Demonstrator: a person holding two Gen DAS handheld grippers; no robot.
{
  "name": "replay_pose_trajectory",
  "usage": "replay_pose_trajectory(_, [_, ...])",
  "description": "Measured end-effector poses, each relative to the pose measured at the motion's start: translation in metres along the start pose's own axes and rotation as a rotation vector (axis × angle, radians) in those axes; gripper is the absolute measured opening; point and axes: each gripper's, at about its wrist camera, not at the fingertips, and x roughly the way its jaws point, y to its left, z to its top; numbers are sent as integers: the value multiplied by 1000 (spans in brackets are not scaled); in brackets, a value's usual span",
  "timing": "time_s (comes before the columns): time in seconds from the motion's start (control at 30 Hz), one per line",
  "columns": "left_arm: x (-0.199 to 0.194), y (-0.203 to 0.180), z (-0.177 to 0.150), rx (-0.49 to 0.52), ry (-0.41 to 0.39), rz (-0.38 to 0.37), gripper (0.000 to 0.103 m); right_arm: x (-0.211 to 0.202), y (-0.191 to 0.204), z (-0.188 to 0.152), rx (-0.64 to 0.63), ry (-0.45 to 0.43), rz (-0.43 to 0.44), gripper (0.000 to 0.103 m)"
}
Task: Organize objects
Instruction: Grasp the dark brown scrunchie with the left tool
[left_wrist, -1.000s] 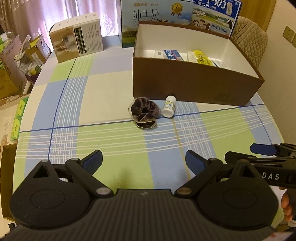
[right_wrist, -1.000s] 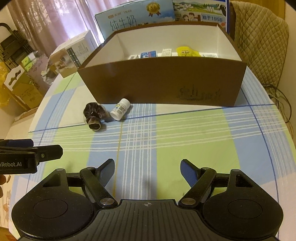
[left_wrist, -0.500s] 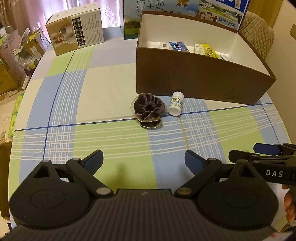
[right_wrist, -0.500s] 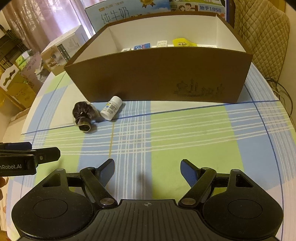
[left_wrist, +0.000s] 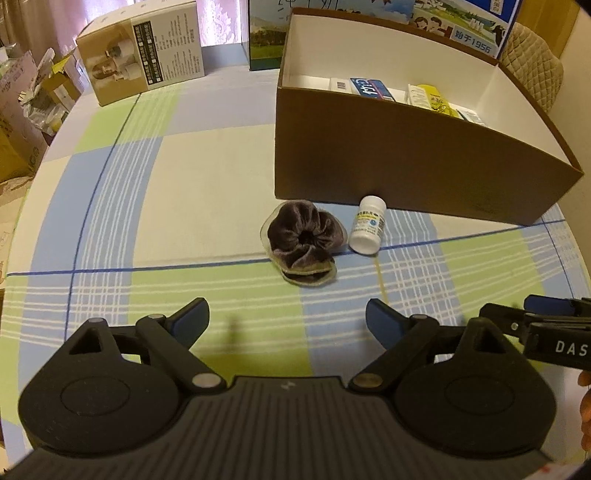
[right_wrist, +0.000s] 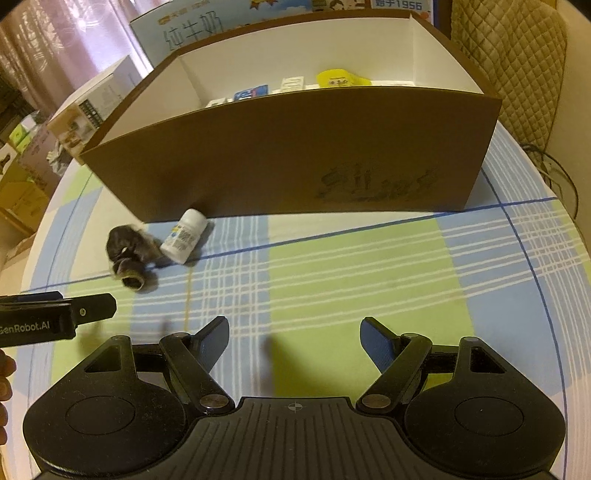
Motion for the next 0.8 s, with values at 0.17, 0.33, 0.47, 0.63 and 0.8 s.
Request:
replay_pose_trajectory(0.17, [14,1,16,-43,-9,-11,90,9,-10,8,25,-3,-16,75])
replay_pose_trajectory(0.33, [29,3,33,-80,-25,-12,90,17,-20,13,44,-5,-34,75])
replay_pose_trajectory(0.47, [41,2,46,-95,-35,-5,90,22,-26,15,56,-1,-40,75])
replay_pose_trajectory(0.63, [57,2,53,-102,-39,6,89,27,-26,13,57,14,-46,75])
replay_pose_trajectory(0.8, [69,1,49,-86,-18,6,81,30,-24,12,49,19,-48,75])
